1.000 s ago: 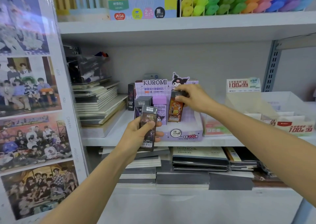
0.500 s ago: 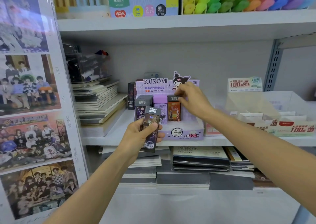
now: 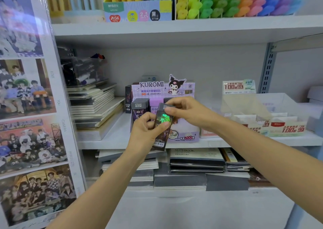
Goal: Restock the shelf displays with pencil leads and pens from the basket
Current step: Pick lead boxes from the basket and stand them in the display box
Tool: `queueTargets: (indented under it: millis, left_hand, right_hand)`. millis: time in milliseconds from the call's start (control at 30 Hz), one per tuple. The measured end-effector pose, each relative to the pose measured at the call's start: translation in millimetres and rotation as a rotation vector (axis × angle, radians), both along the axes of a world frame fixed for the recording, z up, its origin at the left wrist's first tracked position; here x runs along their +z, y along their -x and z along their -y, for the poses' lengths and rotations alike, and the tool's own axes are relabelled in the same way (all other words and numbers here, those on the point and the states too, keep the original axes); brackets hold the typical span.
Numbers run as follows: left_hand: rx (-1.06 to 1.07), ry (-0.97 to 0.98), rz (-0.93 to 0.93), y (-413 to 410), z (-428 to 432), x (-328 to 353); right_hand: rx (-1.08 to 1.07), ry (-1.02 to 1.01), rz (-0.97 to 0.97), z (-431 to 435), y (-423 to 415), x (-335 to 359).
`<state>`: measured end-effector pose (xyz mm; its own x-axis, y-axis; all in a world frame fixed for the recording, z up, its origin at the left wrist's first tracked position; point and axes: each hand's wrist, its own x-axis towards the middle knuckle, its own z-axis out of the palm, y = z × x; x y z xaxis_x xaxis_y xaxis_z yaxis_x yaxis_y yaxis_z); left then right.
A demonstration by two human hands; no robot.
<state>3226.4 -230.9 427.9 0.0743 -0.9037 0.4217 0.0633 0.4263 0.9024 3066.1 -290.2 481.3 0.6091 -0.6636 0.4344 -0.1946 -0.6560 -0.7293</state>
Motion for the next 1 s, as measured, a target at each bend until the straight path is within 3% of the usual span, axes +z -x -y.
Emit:
queueTargets:
  millis: [100, 200, 300, 400, 767, 900, 1000]
  left_hand:
    - [0.177, 0.132, 0.162, -0.4, -1.2, -0.3]
    - [0.401, 0.282, 0.614, -7.3, -5.0, -11.3]
    - [0.447, 0.328, 1.068, -13.6, -4.5, -31.7]
    - [0.454, 0.31, 1.345, -17.1, -2.4, -48.7]
    - [0.508, 0.365, 1.405, -18.8, 0.4, -54.5]
    - [0.522, 0.375, 1.392, -17.4, 1.2, -56.1]
    - [0.543, 0.389, 1.382, -17.3, 2.1, -58.5]
  right_hand:
    - [-0.102, 0.027, 0.143, 2.1, 13.8, 14.0]
    - [-0.315, 0.16, 0.264, 11.6, 29.5, 27.4]
    - [-0.417, 0.237, 0.216, 18.4, 36.9, 23.3]
    - [-0.432, 0.275, 0.151, 20.6, 33.3, 8.5]
    - [-0.426, 0.439, -0.245, 36.5, 10.4, 8.2]
    - [-0.439, 0.428, -0.245, 43.4, 3.6, 8.2]
    - [-0.514, 0.456, -0.143, 45.5, -3.0, -1.9]
